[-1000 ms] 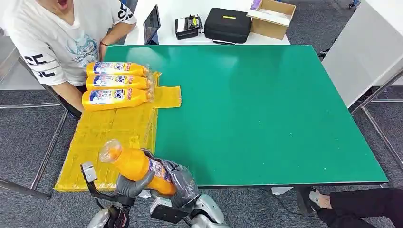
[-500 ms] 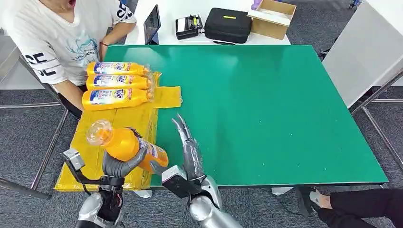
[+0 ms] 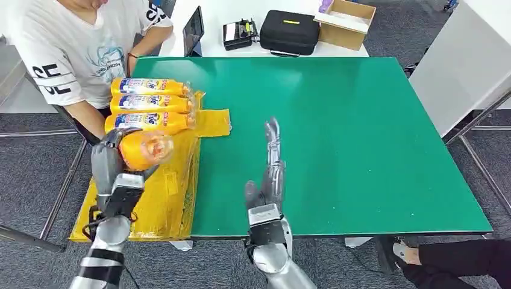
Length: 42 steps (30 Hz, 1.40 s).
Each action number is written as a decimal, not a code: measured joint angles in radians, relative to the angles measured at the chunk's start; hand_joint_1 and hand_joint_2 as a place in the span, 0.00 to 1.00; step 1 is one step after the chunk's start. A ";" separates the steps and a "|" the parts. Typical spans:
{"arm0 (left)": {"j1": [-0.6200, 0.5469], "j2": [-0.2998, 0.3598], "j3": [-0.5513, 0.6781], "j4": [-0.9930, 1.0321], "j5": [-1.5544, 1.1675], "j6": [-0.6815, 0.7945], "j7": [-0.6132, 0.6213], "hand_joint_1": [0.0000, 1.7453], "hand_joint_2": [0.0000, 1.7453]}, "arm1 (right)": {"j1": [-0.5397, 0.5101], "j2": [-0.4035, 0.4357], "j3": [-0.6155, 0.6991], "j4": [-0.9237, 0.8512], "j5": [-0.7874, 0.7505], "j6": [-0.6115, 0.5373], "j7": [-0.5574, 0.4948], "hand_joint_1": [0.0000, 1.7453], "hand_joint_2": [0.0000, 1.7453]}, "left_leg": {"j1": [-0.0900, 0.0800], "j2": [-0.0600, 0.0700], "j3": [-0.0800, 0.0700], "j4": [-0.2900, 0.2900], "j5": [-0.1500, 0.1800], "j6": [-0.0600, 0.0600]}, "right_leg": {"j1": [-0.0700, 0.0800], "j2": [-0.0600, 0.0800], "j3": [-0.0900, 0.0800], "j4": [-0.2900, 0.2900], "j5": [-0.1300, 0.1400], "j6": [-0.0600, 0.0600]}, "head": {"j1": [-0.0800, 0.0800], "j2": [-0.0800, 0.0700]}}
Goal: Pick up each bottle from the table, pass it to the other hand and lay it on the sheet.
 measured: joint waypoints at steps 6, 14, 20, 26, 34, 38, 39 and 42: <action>-0.177 0.069 -0.015 0.323 -0.481 0.120 0.146 1.00 1.00 | 0.000 -0.002 0.000 -0.067 -0.042 0.009 -0.003 0.00 0.00 | 0.000 0.002 0.001 0.000 0.000 0.000 | 0.000 0.000 0.000 0.000 0.001 0.000 | 0.000 0.000; -0.244 0.119 -0.039 0.569 -0.600 0.160 0.206 1.00 1.00 | 0.000 -0.002 0.002 -0.071 -0.054 0.038 -0.003 0.00 0.00 | 0.000 0.002 0.000 0.000 0.000 0.000 | 0.000 0.001 -0.001 0.000 0.000 0.000 | 0.000 0.000; -0.255 0.133 -0.046 0.621 -0.599 0.136 0.209 1.00 1.00 | 0.000 -0.002 0.003 -0.071 -0.055 0.042 -0.003 0.00 0.00 | 0.000 0.002 0.000 0.000 0.000 0.000 | 0.000 0.001 -0.001 0.000 0.000 0.000 | 0.000 0.000; -0.258 0.147 -0.046 0.664 -0.543 -0.048 0.172 1.00 1.00 | 0.005 -0.004 0.005 -0.069 -0.054 0.084 0.006 0.00 0.00 | 0.000 0.002 0.000 0.000 0.000 0.000 | 0.000 0.001 -0.001 0.000 0.000 0.000 | 0.000 0.000; -0.273 0.166 -0.046 0.704 -0.483 -0.214 0.154 1.00 1.00 | 0.009 -0.005 0.005 -0.047 -0.054 0.142 0.015 0.00 0.00 | 0.000 0.002 0.000 0.000 0.000 0.000 | 0.000 0.000 -0.001 0.000 0.000 0.000 | 0.000 0.000; -0.285 0.176 -0.046 0.721 -0.459 -0.285 0.142 1.00 1.00 | 0.012 -0.005 0.004 -0.027 -0.059 0.167 0.004 0.00 0.00 | 0.000 0.002 0.000 0.000 0.000 0.000 | 0.000 0.000 0.000 0.000 0.000 0.000 | 0.000 0.000; -0.286 0.179 -0.046 0.724 -0.452 -0.294 0.136 0.48 1.00 | 0.012 -0.005 0.004 -0.022 -0.059 0.170 0.003 0.00 0.00 | 0.000 0.002 0.001 0.000 0.000 0.000 | 0.000 0.000 0.000 0.000 0.000 0.000 | 0.000 0.000; -0.287 0.181 -0.046 0.727 -0.438 -0.311 0.126 0.00 1.00 | 0.013 -0.005 0.004 -0.013 -0.059 0.171 0.002 0.00 0.00 | 0.000 0.002 0.001 0.000 0.000 0.000 | 0.000 0.000 0.001 0.000 0.000 0.000 | 0.000 0.000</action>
